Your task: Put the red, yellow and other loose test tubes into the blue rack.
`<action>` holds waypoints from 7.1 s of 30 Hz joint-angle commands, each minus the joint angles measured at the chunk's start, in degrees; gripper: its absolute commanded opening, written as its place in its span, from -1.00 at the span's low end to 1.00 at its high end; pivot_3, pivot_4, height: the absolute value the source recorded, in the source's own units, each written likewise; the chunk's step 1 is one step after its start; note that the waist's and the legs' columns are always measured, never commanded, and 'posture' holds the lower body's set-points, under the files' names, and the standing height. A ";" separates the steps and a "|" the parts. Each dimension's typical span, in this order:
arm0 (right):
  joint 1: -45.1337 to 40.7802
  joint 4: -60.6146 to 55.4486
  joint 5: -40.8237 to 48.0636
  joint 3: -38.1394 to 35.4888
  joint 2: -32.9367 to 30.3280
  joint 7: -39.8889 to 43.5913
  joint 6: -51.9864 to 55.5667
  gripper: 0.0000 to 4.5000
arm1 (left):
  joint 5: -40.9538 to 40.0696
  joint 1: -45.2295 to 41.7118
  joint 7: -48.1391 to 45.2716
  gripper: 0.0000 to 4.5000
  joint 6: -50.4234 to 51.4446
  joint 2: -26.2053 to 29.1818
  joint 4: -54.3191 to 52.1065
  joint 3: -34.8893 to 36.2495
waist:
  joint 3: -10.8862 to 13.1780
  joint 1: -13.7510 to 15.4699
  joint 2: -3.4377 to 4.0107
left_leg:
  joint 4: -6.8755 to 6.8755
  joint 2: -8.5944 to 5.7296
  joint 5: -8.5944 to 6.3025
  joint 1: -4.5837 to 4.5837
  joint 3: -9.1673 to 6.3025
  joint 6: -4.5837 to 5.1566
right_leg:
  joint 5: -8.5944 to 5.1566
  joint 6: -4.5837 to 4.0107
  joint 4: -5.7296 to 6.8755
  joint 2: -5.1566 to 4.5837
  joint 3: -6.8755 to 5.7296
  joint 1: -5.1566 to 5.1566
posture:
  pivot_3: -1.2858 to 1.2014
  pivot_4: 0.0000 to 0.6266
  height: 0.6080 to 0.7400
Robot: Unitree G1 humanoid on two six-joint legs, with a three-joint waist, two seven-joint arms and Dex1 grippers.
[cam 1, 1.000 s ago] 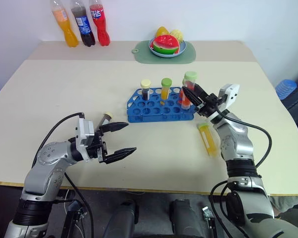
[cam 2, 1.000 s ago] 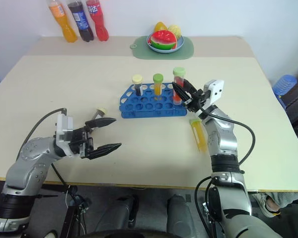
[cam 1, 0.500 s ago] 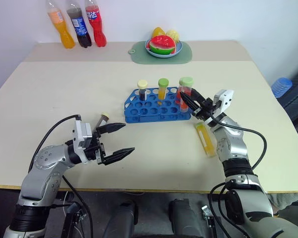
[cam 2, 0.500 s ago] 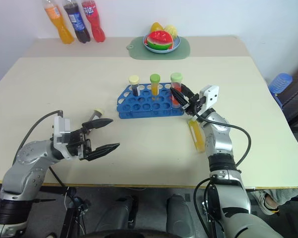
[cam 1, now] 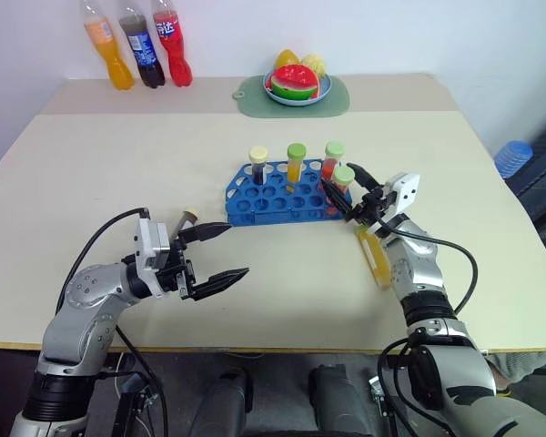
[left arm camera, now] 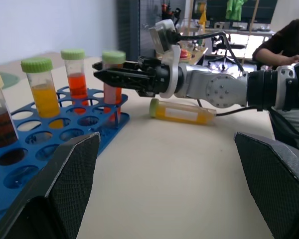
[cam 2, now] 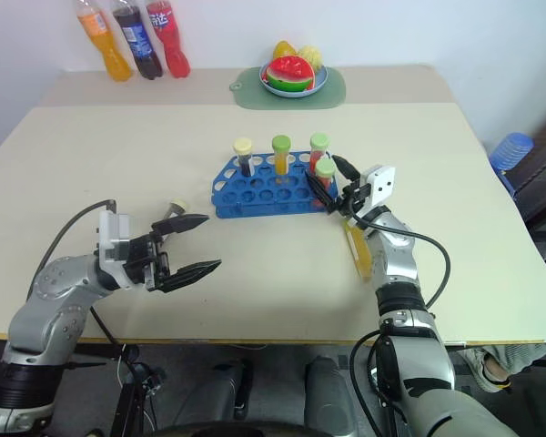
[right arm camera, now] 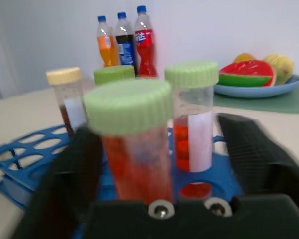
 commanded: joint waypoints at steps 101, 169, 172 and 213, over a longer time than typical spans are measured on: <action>-2.65 2.46 -5.63 7.16 11.46 -13.43 -6.74 -0.53 | 0.19 7.07 2.84 1.00 -1.87 -0.67 -0.27 2.12 | -0.26 -0.05 -0.27 | -0.10 0.03 0.04 0.17 -0.13 -0.07 | 0.04 -0.07 0.02 0.05 -0.05 0.11 | 0.03 -0.52 1.00; 4.83 -10.22 -5.62 8.60 7.10 -12.50 2.08 -0.66 | -2.98 7.16 7.61 1.00 0.03 -3.80 -0.65 4.31 | -0.24 0.13 -0.24 | -0.35 0.03 0.03 0.68 -0.10 -0.06 | 0.02 -0.09 -0.16 0.03 -0.02 0.57 | 0.03 -0.52 1.00; 4.79 -10.47 -4.92 8.64 6.65 -10.88 0.26 -0.19 | -3.94 6.99 9.14 1.00 0.55 -4.54 -1.50 5.02 | -0.24 0.10 -0.24 | -0.36 0.03 0.03 0.67 -0.10 -0.06 | 0.02 -0.09 -0.17 0.03 -0.02 0.57 | 0.03 -0.52 1.00; 19.77 -39.50 5.47 6.97 -16.61 13.44 13.83 0.64 | -23.96 -47.16 76.08 1.00 82.80 8.54 29.98 0.35 | -0.07 0.44 -0.53 | -0.25 -0.05 0.03 0.66 -0.25 -0.07 | -0.01 -0.02 -0.18 0.07 -0.08 0.66 | 0.03 -0.52 1.00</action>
